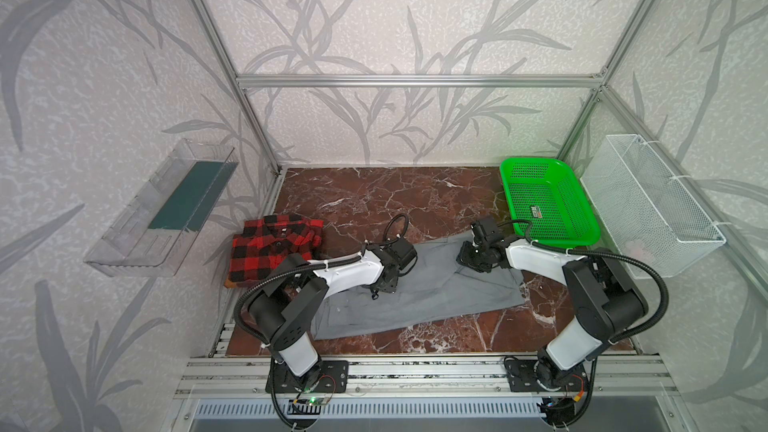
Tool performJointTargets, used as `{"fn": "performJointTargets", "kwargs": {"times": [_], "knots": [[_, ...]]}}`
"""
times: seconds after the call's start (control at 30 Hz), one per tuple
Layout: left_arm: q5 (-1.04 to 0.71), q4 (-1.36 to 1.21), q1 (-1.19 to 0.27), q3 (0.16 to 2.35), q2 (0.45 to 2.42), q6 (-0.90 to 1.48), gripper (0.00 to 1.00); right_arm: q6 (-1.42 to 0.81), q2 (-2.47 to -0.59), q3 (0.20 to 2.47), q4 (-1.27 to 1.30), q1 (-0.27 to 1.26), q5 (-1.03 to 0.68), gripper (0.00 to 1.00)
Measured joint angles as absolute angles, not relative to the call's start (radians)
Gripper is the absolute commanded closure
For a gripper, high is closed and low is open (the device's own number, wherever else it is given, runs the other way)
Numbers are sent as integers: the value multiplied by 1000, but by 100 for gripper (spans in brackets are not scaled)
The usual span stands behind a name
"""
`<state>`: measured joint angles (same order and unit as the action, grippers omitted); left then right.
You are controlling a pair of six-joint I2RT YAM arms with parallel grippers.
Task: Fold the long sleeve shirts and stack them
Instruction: 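Rotate the grey shirt with both grippers so it lies lengthwise toward the robot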
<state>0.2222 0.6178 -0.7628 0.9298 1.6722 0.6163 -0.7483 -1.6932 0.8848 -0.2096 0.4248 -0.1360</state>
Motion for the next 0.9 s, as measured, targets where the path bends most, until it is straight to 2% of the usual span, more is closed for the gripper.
{"fn": "performJointTargets", "kwargs": {"times": [0.33, 0.6, 0.77, 0.9], "knots": [[-5, 449, -785, 768, 1526, 795, 56, -672, -1967, 1257, -316, 424, -143, 62], [-85, 197, -949, 713, 1523, 994, 56, -547, -2172, 1593, -458, 435, -188, 62], [-46, 263, -996, 740, 1516, 1066, 52, -472, -2162, 1666, -554, 453, -208, 59], [35, 429, -1000, 787, 1424, 1083, 49, -424, -2037, 1627, -602, 471, -172, 57]]}}
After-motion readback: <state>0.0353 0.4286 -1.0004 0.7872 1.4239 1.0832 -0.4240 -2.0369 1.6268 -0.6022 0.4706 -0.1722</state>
